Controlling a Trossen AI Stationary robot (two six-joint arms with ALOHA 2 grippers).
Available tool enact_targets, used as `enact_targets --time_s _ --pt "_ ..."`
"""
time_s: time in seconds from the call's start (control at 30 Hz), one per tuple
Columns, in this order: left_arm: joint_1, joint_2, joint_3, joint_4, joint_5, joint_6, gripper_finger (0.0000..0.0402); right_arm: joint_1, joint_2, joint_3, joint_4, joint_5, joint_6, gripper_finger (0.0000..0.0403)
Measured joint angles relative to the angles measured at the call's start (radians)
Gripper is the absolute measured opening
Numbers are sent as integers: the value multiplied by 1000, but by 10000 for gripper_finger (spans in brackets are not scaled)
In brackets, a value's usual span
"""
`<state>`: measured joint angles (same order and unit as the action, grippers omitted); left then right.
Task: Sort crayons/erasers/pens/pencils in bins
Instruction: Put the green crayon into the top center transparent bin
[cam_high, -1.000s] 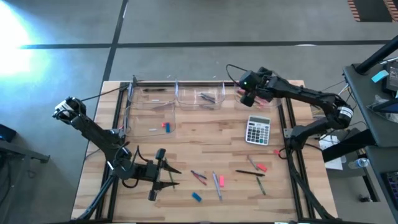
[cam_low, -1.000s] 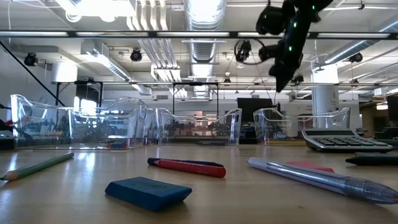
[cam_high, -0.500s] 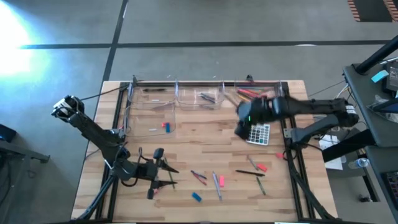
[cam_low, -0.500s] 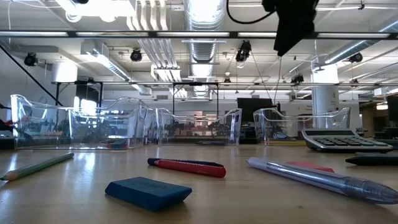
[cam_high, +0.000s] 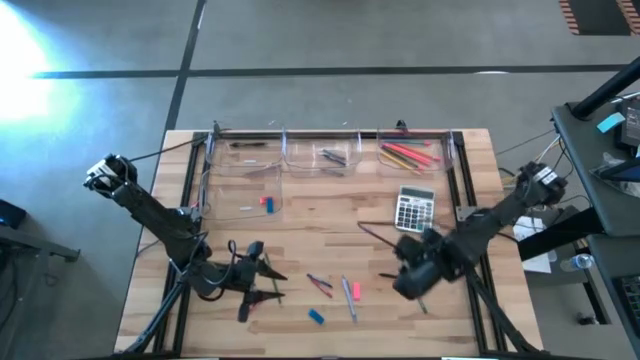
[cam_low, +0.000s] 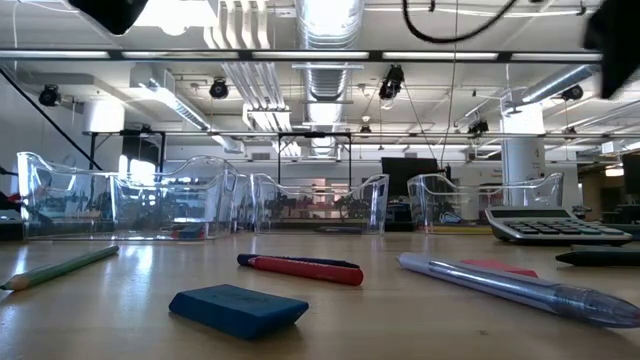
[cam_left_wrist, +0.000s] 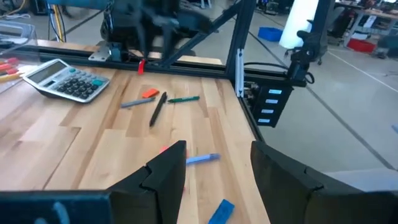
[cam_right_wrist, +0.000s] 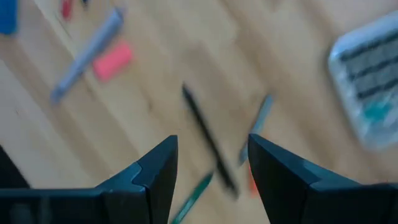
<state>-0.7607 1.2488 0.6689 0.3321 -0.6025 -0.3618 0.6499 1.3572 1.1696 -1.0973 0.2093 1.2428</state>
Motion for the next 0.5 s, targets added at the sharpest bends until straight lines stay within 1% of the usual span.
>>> enact_targets --time_s 0.17,0.27,0.37,0.5 --pt "-5 0 0 4 0 0 166 182 71 -53 37 -113 271 185" --pt "-5 0 0 3 -2 1 167 254 114 -73 93 -154 397 185" --pt "-4 0 0 2 -7 8 167 297 162 -82 134 -159 460 185" --pt "-2 0 0 2 -10 9 167 301 230 -82 144 -159 471 185"
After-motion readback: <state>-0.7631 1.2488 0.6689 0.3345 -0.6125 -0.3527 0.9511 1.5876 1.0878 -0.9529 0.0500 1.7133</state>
